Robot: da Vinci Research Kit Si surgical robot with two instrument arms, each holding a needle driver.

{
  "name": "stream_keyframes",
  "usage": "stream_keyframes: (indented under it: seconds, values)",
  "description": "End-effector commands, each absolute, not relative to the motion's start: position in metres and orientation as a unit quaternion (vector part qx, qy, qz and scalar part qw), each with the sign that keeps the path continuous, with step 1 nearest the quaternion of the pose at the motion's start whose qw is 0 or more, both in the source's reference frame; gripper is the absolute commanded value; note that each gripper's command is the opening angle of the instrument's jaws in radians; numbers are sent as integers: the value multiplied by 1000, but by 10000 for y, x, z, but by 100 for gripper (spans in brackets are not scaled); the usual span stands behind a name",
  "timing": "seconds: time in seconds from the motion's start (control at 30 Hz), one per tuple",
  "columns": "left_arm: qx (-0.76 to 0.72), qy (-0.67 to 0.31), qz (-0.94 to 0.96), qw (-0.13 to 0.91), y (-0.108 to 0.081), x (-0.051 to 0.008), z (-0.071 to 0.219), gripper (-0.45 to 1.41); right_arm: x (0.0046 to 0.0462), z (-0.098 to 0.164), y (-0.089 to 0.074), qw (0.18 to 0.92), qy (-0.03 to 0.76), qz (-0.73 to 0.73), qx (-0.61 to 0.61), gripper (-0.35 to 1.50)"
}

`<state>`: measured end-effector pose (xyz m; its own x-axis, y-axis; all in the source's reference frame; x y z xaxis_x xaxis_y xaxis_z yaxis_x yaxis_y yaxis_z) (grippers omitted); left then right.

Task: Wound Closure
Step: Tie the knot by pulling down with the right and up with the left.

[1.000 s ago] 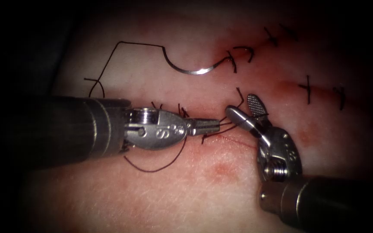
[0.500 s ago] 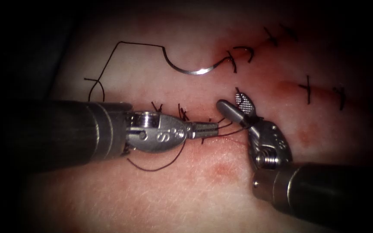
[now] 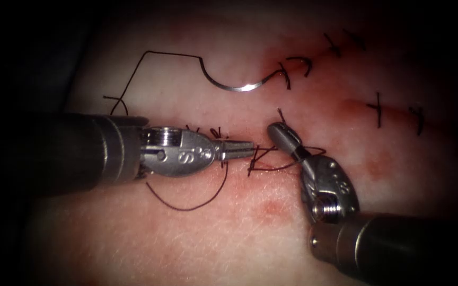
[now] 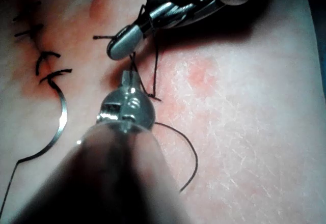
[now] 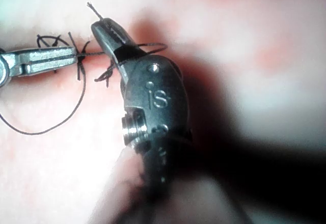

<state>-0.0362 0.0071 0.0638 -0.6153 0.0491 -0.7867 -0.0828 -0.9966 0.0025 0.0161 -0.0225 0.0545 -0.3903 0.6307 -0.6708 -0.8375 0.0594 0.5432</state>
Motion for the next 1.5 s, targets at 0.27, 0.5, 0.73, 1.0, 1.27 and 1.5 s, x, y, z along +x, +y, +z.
stream_keyframes:
  seconds: [0.27,0.5,0.73,1.0,1.27,1.5]
  values:
    - [-435,13,897,71,142,-345,682,-45,175,552,-243,579,504,629,-121,-35]
    - [-453,34,883,120,204,-342,723,-45,188,555,-260,606,504,603,-123,-35]
    - [-474,42,864,165,241,-348,765,-45,197,556,-278,623,500,589,-119,-35]
    - [-495,76,840,206,277,-342,808,-45,201,553,-289,637,504,572,-116,-35]
    - [-499,77,837,210,283,-349,816,-45,216,546,-296,660,540,510,-113,-35]
    - [-508,79,831,212,295,-359,825,-45,232,542,-312,678,554,470,-111,-35]
